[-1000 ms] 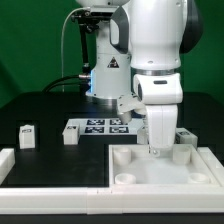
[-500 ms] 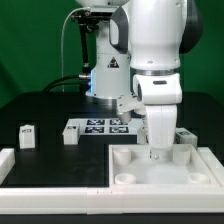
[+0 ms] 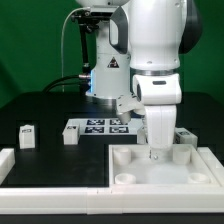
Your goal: Assemble one leg
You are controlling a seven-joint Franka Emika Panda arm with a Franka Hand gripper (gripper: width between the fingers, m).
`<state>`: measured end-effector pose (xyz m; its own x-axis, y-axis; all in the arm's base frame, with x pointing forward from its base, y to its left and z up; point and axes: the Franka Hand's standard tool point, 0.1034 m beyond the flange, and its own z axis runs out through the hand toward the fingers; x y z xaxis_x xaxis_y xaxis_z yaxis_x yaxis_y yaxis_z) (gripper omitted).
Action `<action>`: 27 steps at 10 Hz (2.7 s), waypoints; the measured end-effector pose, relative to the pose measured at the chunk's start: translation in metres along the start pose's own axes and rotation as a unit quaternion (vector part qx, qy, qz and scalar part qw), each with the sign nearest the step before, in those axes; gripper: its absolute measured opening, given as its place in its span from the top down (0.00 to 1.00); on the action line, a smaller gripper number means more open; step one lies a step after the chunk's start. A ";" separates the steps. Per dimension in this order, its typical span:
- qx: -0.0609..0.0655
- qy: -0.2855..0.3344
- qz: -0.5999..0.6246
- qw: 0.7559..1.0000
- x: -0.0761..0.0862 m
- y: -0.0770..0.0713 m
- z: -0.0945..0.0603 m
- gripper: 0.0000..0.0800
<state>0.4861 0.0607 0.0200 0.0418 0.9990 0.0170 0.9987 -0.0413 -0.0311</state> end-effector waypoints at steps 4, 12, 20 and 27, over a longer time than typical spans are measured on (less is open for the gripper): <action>-0.012 -0.004 0.053 0.999 0.008 -0.013 -0.023 0.19; 0.003 0.012 0.460 0.888 0.023 -0.033 -0.012 0.19; 0.045 -0.022 0.543 0.838 0.079 -0.055 -0.014 0.19; 0.213 -0.279 0.531 0.771 0.081 -0.078 0.006 0.19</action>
Offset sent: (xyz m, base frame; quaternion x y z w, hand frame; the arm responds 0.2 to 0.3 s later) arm 0.0000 0.0000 0.0000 0.0000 0.0000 0.0000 1.0000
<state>0.4116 0.1449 0.0181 0.6906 0.2639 -0.6734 0.3058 -0.9503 -0.0589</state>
